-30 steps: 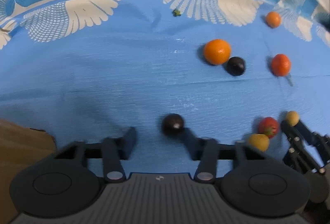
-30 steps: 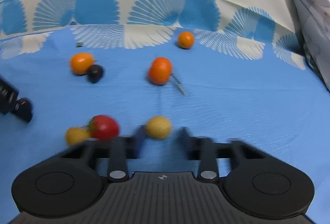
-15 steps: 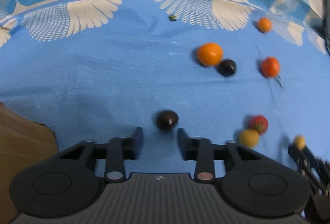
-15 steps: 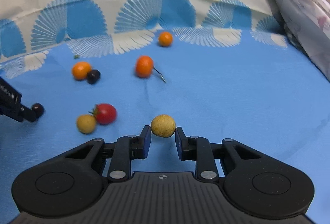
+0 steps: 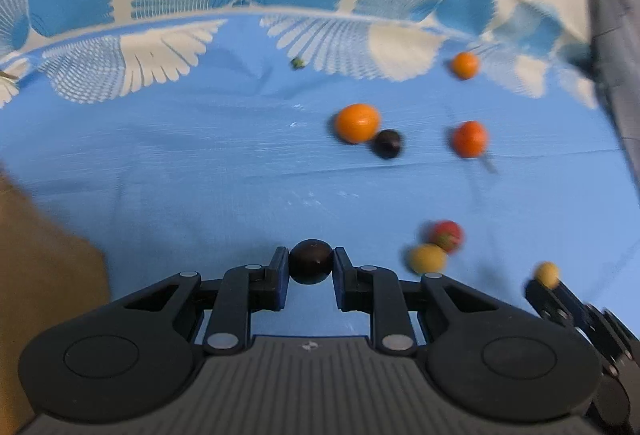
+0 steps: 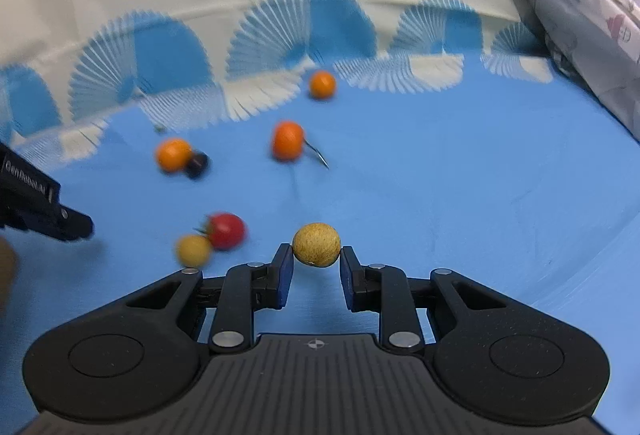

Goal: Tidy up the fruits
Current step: 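Carry the dark plum and yellow tomato with both tools over the box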

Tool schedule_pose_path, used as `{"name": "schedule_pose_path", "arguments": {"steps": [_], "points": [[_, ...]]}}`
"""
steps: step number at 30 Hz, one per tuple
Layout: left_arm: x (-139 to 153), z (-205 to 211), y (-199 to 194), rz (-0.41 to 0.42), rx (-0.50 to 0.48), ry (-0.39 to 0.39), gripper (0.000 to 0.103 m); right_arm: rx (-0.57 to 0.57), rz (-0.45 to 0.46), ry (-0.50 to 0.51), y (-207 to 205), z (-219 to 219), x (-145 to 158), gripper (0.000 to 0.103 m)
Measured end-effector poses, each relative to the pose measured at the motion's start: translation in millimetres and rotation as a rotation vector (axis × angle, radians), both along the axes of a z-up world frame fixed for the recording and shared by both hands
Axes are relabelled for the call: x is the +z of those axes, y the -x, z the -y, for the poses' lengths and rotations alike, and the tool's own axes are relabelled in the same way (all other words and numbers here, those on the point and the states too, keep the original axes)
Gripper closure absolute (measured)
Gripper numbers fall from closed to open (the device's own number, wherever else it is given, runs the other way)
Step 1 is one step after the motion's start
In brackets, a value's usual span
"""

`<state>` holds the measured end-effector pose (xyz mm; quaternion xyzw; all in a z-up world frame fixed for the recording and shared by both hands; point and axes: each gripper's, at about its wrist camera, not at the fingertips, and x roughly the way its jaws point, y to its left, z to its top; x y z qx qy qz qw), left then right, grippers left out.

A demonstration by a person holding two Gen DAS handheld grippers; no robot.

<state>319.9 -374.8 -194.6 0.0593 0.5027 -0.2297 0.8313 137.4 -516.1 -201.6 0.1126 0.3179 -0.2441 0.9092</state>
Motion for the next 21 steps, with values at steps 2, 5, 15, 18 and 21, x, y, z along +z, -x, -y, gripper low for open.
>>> {"name": "schedule_pose_path", "arguments": {"steps": [2, 5, 15, 18, 21], "points": [[22, -15, 24, 0.013, -0.009, 0.030, 0.078, 0.035, 0.043, -0.026, 17, -22, 25, 0.076], [51, -41, 63, 0.023, -0.020, 0.046, 0.078, 0.079, 0.057, -0.041, 30, -42, 41, 0.076], [123, -166, 168, 0.060, 0.084, 0.069, 0.078, 0.320, 0.058, -0.084, 102, -172, 115, 0.076], [137, -206, 191, 0.077, 0.129, 0.059, 0.078, 0.384, 0.046, -0.100, 116, -209, 129, 0.076], [146, -245, 212, 0.100, 0.176, 0.054, 0.078, 0.436, 0.039, -0.109, 127, -245, 139, 0.076]]}}
